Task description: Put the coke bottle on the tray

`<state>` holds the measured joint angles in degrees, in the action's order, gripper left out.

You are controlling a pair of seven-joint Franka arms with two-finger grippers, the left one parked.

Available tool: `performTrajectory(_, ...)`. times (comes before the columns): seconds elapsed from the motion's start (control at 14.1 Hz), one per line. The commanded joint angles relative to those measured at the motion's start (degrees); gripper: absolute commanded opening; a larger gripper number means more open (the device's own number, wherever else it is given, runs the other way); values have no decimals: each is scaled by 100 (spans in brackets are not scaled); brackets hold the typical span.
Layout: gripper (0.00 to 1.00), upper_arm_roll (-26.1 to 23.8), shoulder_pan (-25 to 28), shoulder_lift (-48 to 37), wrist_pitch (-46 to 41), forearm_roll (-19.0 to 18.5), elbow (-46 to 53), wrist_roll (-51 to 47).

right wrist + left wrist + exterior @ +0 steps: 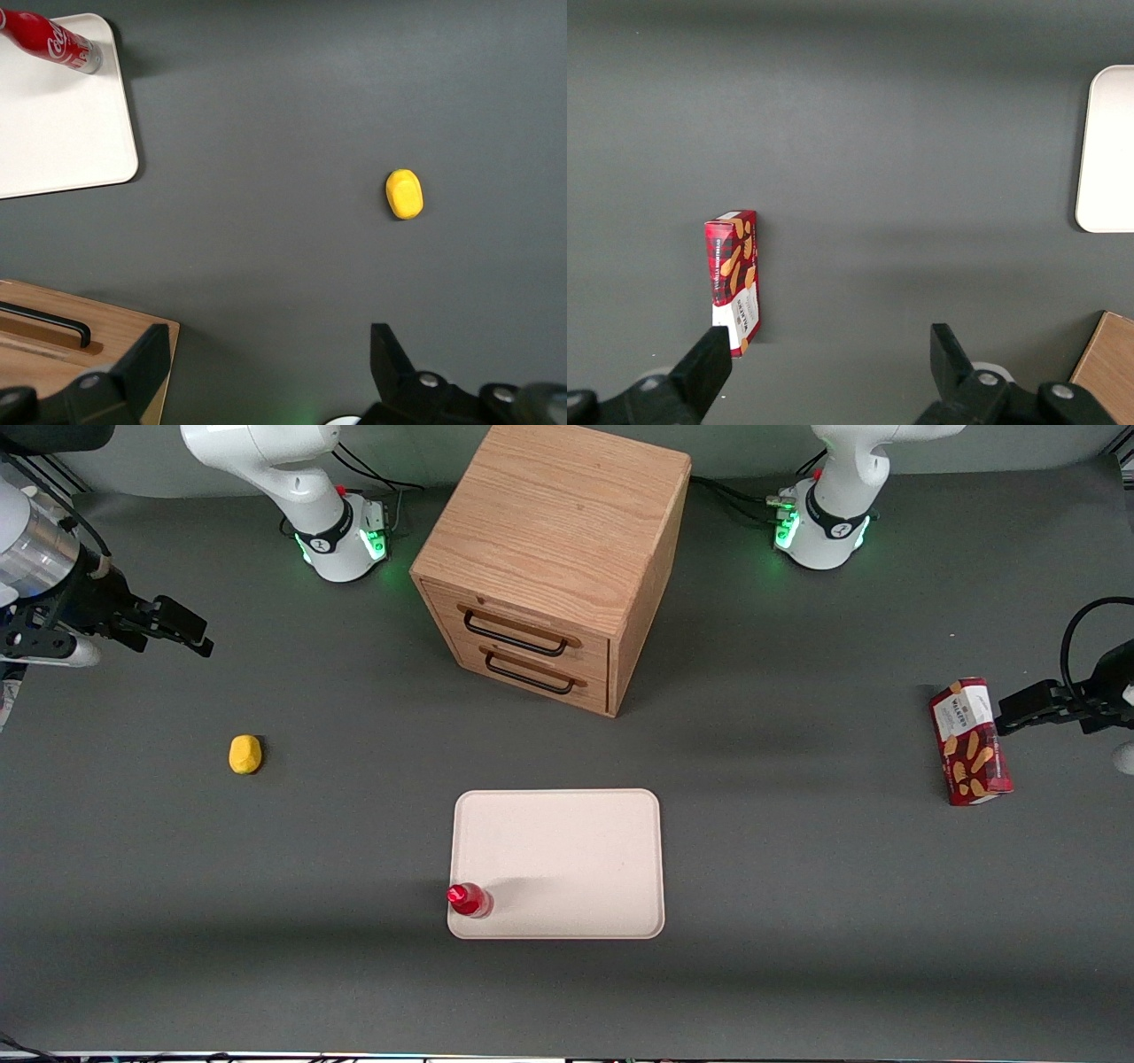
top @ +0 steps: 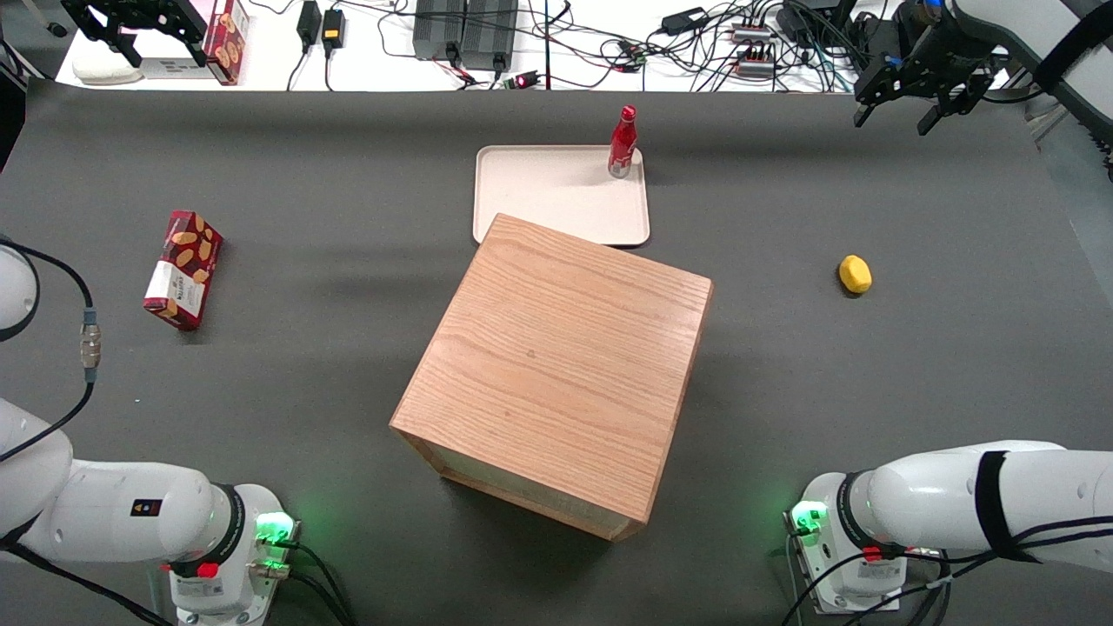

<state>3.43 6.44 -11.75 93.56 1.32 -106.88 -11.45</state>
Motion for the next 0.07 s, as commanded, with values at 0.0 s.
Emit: performTrajectory(0.0,100,27,24,59,-13,-80,141,55)
